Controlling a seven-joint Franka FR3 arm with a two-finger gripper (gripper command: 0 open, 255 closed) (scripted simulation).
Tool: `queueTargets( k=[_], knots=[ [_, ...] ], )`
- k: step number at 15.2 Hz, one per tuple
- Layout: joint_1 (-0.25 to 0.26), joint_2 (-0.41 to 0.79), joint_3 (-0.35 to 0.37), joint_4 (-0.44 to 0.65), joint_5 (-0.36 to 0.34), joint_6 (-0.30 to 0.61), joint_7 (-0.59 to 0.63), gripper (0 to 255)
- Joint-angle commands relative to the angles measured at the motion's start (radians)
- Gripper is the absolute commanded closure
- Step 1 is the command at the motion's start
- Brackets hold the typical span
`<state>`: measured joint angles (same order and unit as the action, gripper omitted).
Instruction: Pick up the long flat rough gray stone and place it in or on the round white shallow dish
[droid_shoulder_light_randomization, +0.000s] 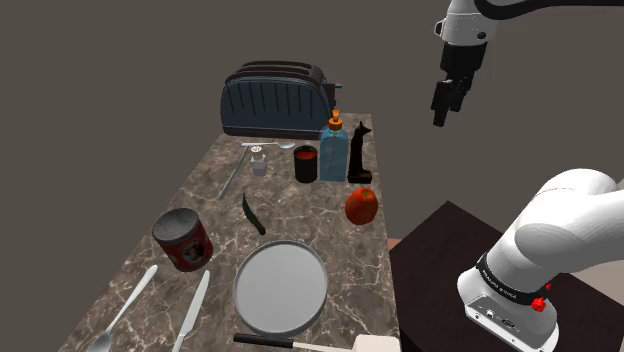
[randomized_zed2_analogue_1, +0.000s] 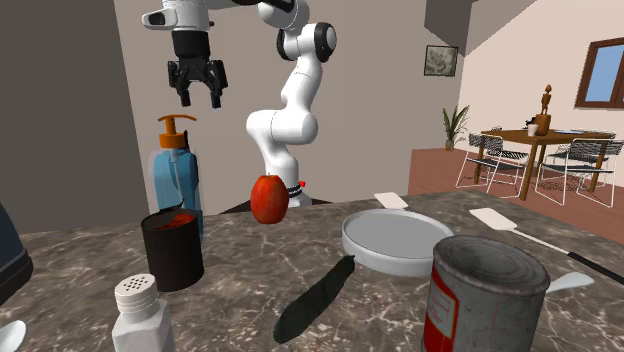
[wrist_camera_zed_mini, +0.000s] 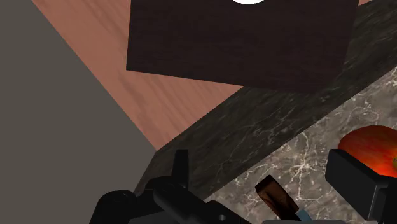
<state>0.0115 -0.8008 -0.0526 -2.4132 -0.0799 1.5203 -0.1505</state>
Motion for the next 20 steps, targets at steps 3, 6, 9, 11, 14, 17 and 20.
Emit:
queueTargets(
  k=[3, 6, 9, 11, 14, 17, 20],
  knots=[
    [0.014, 0.026, 0.040, -0.008, 0.034, 0.029, 0.052, 0],
    [0.036, 0.075, 0.099, -0.010, 0.081, 0.076, 0.128, 0],
    [0.057, 0.136, 0.156, -0.001, 0.122, 0.125, 0.203, 0],
    [0.068, 0.183, 0.194, 0.012, 0.146, 0.158, 0.251, 0],
    [0.084, 0.261, 0.248, 0.041, 0.175, 0.207, 0.323, 0],
    [0.095, 0.348, 0.302, 0.082, 0.194, 0.253, 0.395, 0],
    [0.104, 0.443, 0.353, 0.134, 0.201, 0.297, 0.469, 0]
  ],
)
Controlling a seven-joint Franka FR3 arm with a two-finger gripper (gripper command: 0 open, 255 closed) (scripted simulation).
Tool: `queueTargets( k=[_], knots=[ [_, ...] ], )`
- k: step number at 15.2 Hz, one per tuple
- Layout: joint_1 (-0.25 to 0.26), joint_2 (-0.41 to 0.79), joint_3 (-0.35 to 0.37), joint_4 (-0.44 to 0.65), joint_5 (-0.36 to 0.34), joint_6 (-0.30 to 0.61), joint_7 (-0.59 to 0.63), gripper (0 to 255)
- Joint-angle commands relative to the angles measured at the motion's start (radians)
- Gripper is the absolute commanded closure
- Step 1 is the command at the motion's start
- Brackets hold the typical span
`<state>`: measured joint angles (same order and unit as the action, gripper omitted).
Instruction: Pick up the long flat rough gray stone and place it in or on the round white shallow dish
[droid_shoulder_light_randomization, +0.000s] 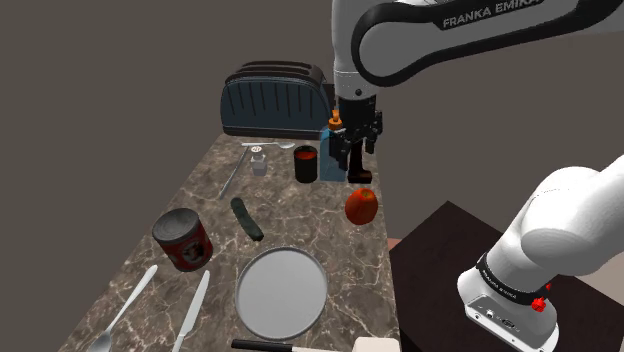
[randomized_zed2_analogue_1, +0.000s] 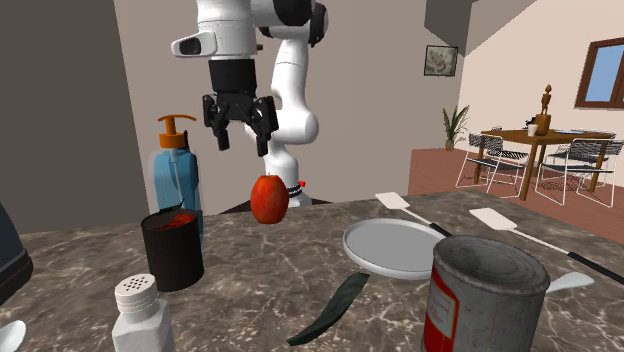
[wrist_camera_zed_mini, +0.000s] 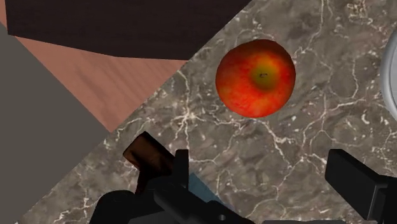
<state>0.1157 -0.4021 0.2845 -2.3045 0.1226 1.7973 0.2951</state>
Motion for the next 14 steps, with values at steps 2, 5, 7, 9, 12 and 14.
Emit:
queueTargets(
  k=[2, 5, 7, 9, 12, 14],
  knots=[
    [0.005, 0.112, 0.047, 0.066, -0.005, 0.045, 0.073, 0],
    [0.014, 0.218, 0.091, 0.137, -0.021, 0.079, 0.151, 0],
    [0.022, 0.293, 0.116, 0.190, -0.039, 0.097, 0.204, 0],
    [0.033, 0.370, 0.137, 0.249, -0.064, 0.110, 0.258, 0],
    [0.058, 0.490, 0.160, 0.348, -0.108, 0.121, 0.339, 0],
    [0.080, 0.573, 0.169, 0.422, -0.141, 0.122, 0.390, 0]
  ],
)
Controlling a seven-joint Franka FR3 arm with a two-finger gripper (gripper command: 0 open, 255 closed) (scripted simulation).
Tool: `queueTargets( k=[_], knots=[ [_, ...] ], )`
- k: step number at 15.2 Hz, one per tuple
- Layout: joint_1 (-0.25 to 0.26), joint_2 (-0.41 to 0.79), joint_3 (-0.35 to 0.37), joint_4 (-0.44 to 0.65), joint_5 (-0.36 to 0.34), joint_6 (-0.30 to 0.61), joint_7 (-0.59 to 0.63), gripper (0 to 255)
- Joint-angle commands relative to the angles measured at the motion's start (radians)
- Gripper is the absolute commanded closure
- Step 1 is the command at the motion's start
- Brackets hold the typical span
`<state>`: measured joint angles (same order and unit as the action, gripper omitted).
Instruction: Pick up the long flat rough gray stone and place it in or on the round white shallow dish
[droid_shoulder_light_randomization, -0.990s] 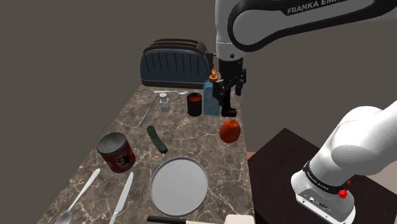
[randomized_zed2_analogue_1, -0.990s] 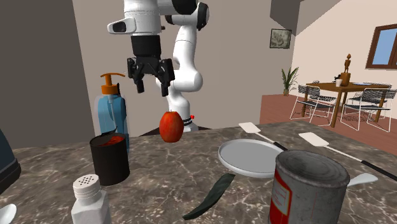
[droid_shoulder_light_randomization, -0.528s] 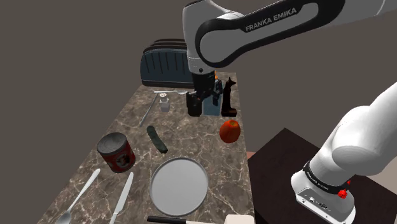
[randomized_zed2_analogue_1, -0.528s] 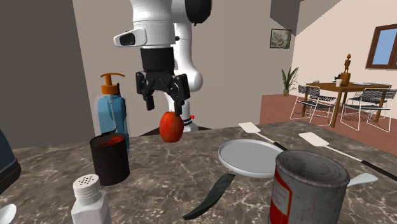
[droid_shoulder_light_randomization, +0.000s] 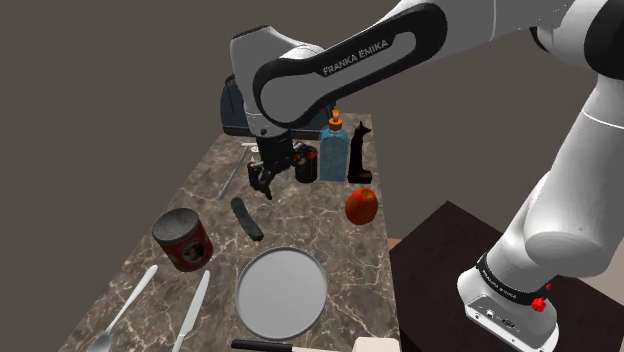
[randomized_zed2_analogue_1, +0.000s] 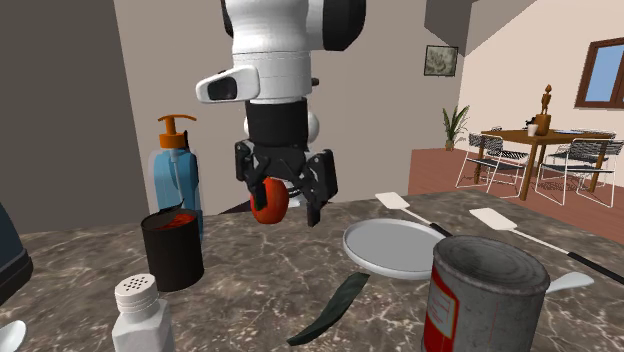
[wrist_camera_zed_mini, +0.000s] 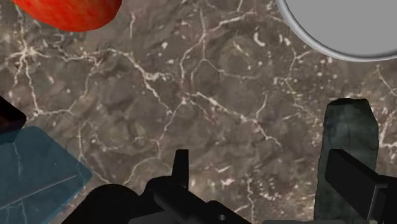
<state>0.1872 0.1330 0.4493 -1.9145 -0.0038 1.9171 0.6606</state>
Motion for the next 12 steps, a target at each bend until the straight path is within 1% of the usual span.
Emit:
queueTargets(
  k=[1, 7, 8, 12],
  knots=[
    [0.022, 0.079, 0.006, 0.072, -0.032, 0.000, 0.049, 0],
    [0.122, 0.335, -0.004, 0.351, -0.125, -0.044, 0.172, 0],
    [0.132, 0.357, -0.007, 0.378, -0.131, -0.050, 0.180, 0],
    [0.133, 0.366, -0.011, 0.336, -0.136, 0.000, 0.183, 0]
  ],
)
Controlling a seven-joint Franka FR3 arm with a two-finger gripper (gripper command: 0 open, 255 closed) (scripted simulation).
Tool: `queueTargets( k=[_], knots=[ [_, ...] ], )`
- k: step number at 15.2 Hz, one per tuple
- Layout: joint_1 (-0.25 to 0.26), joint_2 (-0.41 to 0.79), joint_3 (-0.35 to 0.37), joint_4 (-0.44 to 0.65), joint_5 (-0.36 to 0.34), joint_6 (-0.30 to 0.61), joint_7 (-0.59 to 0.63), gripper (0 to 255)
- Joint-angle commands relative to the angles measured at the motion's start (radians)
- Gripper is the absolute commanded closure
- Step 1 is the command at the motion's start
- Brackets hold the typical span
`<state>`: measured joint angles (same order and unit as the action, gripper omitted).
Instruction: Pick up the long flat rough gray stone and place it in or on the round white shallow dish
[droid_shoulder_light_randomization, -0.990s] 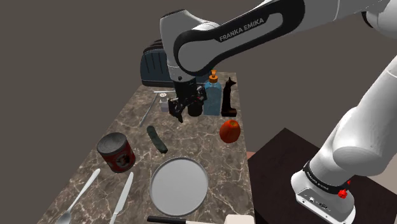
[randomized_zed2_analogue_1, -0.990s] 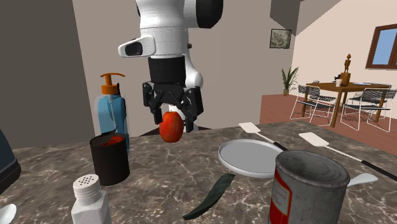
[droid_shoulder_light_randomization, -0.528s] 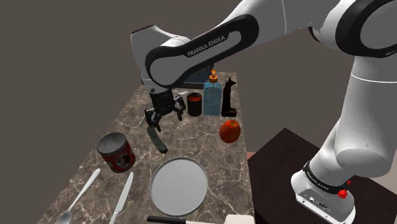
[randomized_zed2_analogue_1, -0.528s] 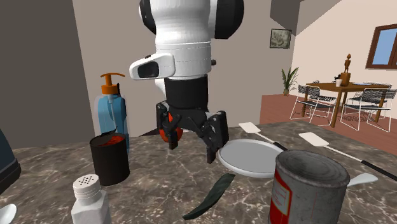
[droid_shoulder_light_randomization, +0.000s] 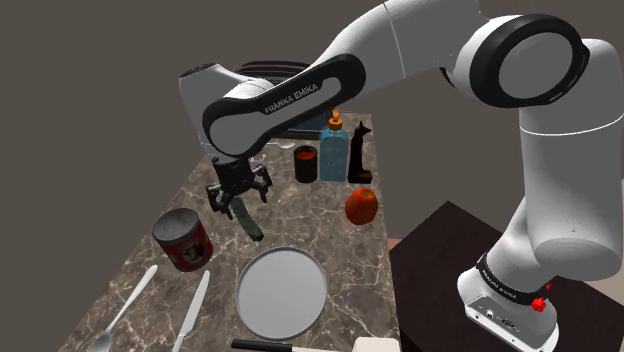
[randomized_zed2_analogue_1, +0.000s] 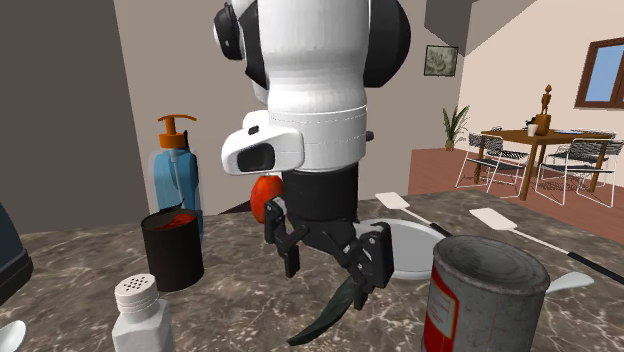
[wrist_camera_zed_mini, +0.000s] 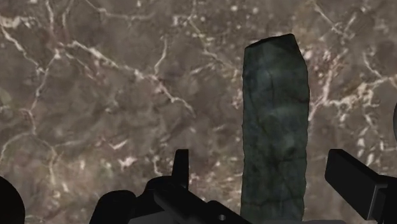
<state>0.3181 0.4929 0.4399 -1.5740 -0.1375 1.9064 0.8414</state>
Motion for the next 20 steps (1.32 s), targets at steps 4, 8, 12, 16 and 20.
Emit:
queueTargets(
  k=[4, 8, 12, 16, 20],
  knots=[
    [0.002, 0.017, -0.004, -0.038, -0.008, 0.054, 0.006, 0],
    [0.002, 0.017, -0.004, -0.037, -0.008, 0.054, 0.006, 0],
    [0.002, 0.017, -0.004, -0.037, -0.008, 0.053, 0.006, 255],
    [0.002, 0.017, -0.004, -0.037, -0.008, 0.053, 0.006, 255],
    [0.002, 0.016, -0.004, -0.040, -0.008, 0.055, 0.006, 255]
  ],
)
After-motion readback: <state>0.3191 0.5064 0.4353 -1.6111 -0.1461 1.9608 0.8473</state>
